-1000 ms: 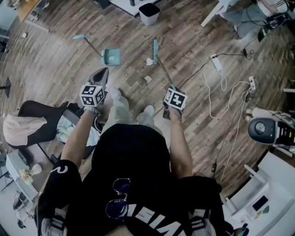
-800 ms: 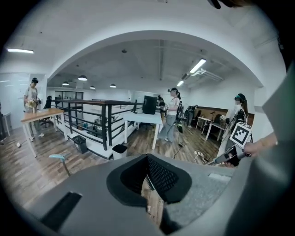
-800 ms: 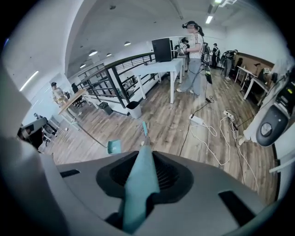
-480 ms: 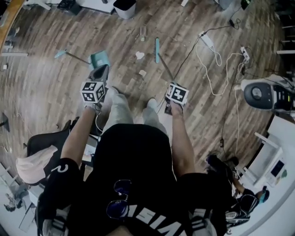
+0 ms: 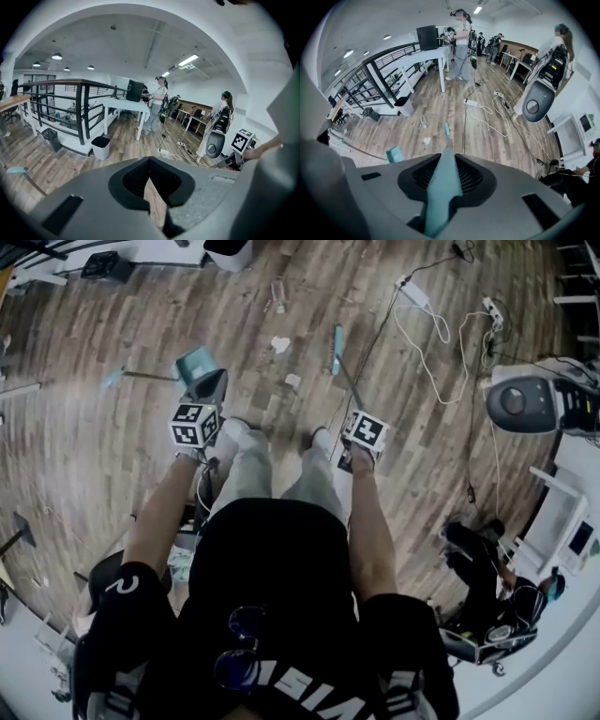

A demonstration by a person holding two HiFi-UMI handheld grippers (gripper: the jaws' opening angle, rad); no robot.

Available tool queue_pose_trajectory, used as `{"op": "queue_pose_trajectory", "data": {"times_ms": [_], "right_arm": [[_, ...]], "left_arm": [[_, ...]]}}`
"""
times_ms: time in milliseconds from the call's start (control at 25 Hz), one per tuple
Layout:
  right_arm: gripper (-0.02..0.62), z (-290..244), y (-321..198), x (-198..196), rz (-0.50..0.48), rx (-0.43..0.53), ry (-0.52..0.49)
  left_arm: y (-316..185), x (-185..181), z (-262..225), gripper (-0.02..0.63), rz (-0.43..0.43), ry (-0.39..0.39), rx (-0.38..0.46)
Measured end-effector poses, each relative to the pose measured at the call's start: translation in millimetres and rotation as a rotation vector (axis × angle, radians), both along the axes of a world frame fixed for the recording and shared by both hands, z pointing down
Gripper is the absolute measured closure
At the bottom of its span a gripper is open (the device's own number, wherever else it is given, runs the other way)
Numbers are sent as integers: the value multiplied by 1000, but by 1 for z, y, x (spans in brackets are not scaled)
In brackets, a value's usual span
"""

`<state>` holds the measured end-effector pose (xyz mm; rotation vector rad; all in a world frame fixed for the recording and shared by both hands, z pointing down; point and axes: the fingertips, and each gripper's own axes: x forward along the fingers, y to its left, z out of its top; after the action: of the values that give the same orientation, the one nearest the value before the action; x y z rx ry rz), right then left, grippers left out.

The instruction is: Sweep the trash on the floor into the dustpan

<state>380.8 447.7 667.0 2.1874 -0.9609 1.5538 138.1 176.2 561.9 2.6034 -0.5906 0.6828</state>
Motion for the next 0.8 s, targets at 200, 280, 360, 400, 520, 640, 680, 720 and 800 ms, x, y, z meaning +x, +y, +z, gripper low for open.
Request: {"op": "queue_pose_trajectory", "data": {"times_ms": [200, 280, 360, 400, 520, 640, 680, 720, 800], "right_arm": [[514, 32, 55, -15, 83, -311, 71], [514, 50, 57, -28, 101, -330, 65], [514, 66, 56, -45, 115, -349, 43], [514, 73, 53, -55, 119, -353, 31], [514, 89, 36, -82, 129, -338, -6], [514, 92, 15, -106, 108, -333, -12], [514, 93, 5, -113, 94, -317, -18], [513, 95, -10, -120, 82, -282, -30], [514, 96, -27, -130, 72, -277, -40]], "left_arm": [[-10, 1, 24, 607, 36, 8, -36], [-13, -1, 33, 607, 38, 11, -39], [-18, -7, 40, 607, 26, 11, -42], [-21, -12, 44, 607, 17, 13, -49], [-29, -28, 58, 607, -8, 12, -68], [-38, -45, 71, 607, -32, -4, -82], [-41, -51, 74, 607, -43, -6, -87], [-45, -56, 76, 607, -54, -5, -90], [-52, -68, 79, 607, -78, -3, -94]]}}
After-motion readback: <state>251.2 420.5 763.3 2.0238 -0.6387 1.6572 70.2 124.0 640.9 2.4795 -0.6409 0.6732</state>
